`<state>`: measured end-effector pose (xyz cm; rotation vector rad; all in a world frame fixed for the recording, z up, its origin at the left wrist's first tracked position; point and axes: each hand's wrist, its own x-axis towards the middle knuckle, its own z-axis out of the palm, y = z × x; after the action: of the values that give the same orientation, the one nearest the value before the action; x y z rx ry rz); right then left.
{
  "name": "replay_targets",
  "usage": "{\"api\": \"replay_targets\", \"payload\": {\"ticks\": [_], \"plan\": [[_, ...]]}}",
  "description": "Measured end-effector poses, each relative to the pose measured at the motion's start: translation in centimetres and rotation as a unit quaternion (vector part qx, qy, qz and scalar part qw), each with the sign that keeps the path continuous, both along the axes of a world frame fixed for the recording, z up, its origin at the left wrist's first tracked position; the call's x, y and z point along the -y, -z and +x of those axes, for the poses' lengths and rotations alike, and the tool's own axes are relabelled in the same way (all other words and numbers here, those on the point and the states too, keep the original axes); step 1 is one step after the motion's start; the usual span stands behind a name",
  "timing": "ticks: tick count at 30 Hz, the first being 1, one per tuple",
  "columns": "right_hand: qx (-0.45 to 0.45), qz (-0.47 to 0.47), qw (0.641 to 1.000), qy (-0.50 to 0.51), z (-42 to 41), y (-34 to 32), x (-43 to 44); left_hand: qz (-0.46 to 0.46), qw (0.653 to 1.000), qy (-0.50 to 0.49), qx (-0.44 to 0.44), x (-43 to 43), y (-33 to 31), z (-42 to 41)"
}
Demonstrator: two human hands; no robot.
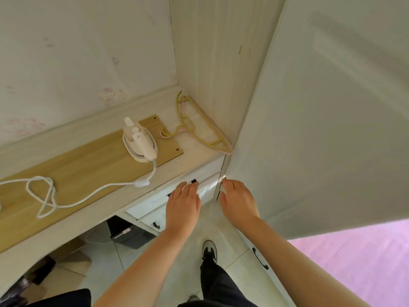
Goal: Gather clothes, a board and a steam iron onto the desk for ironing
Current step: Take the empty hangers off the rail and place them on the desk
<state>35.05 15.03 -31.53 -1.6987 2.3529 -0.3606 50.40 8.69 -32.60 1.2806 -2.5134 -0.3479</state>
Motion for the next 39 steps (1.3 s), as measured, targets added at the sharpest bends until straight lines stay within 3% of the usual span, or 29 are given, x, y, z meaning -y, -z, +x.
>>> {"api": "replay_targets", "payload": {"ticks": [14, 17, 31, 39], "plan": [[0.042, -0.147, 0.982, 0.110, 2.4, -6.6, -13.7, 0.008, 0.994, 0.034, -0.099, -10.1, -4.3, -0.4], [0.039, -0.143, 0.981, 0.124, 1.5, -7.6, -16.2, -0.005, 0.991, 0.045, -0.129, -12.1, -5.3, -1.8], [0.089, -0.142, 0.983, 0.081, -7.7, -13.0, -25.9, 0.047, 0.979, -0.041, -0.194, -21.9, -9.1, -11.2], [0.102, -0.205, 0.973, 0.044, -10.3, -17.1, -26.6, 0.068, 0.948, -0.015, -0.312, -21.8, -14.8, -14.1]]}}
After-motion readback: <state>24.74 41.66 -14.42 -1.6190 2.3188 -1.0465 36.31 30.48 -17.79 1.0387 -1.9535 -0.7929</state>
